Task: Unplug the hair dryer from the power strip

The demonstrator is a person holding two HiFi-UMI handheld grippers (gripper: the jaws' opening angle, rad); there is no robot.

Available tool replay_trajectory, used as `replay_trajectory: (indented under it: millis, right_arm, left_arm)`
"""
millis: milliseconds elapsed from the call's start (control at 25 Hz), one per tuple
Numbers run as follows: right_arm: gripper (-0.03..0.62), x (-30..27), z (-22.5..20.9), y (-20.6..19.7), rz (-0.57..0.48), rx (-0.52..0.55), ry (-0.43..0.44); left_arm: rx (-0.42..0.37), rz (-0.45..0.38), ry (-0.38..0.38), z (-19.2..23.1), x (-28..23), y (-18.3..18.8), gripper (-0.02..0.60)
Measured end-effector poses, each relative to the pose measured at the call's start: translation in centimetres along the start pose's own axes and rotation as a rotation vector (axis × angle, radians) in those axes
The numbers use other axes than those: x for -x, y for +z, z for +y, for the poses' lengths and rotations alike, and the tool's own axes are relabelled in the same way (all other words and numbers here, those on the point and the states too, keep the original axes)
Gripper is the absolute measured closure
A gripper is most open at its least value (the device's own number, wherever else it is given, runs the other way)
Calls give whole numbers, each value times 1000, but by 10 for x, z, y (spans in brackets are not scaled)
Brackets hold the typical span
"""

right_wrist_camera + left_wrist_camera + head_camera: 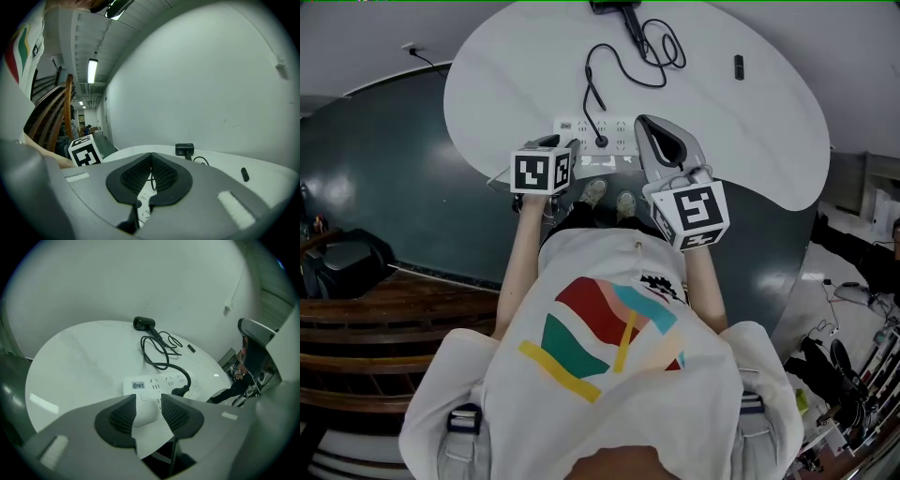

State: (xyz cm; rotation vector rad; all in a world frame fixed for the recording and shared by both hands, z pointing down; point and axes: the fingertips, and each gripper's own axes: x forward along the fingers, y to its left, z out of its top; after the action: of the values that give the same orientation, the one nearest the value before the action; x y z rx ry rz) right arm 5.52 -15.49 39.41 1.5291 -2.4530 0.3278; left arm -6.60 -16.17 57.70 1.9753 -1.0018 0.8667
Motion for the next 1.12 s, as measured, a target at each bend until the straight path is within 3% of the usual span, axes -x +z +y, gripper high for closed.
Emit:
replay_trajectory:
  millis: [160,360,520,720,800,960,1120]
  right_arm:
    - [577,-5,19,-1,-2,33,92]
    - [558,-19,32,-20,70,58,149]
    - [411,-30,46,-53,188,80,228]
    - [395,-44,49,-92,293,186,236]
    - [391,-50,48,-106,327,229,242]
    - [391,-59,47,-124,369,295,247]
    - [391,-65,47,-135,390,320,252]
  left_arm:
    - [-3,-1,0,2,-1,-1,434]
    - [-1,10,-24,0,-4,-2,423]
    - [-27,21,1,5,-3,-1,442]
    - [-64,13,1,5,-3,-3,442]
    - [-113,47,10,2,-4,-4,425]
    - [-328,111,93,-7,-3,-4,412]
    - [-319,115,94,-4,-3,-4,414]
